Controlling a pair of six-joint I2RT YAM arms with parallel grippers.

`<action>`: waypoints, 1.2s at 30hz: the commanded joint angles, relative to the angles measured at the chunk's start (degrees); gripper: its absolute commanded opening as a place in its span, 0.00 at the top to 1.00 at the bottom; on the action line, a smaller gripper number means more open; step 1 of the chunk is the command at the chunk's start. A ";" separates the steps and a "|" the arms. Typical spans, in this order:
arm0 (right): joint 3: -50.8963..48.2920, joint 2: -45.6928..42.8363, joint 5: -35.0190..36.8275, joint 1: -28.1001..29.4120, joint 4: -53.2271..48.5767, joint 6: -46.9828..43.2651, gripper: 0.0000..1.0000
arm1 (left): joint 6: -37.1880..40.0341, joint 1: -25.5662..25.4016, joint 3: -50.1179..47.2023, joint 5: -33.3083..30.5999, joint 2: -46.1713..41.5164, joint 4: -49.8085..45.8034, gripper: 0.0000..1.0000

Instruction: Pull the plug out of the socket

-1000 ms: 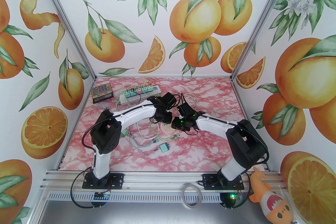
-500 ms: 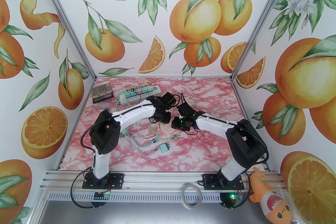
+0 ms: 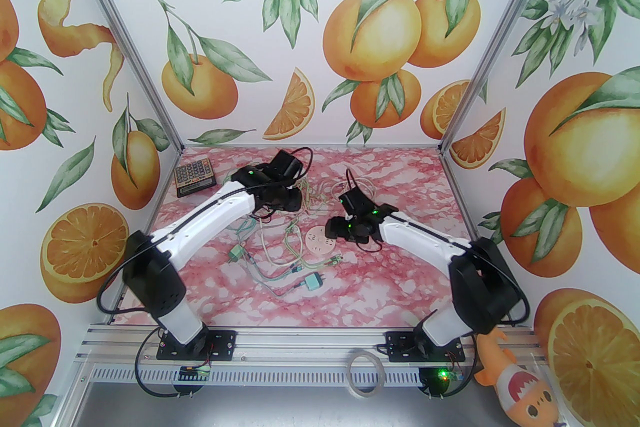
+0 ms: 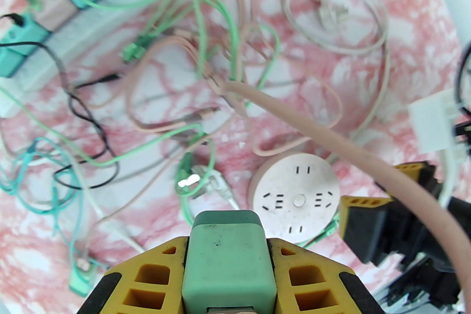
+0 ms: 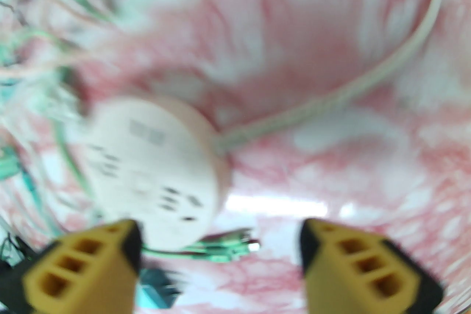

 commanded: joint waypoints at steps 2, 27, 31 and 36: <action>3.53 -4.77 4.97 -1.57 -2.23 -1.52 0.04 | -0.54 3.78 -5.24 -1.02 -7.78 0.58 0.98; -1.83 -10.55 7.04 -6.90 -1.57 -0.98 0.00 | -7.73 -2.60 -36.12 -4.71 -19.43 -6.07 0.94; -1.82 -9.63 6.52 -6.87 -1.17 -1.03 0.00 | -11.22 -4.38 -37.44 -6.31 -18.00 -9.06 0.92; -2.03 -8.87 5.65 -6.81 -0.04 -0.77 0.00 | -13.38 -4.81 -38.66 -5.54 -15.82 -7.66 0.87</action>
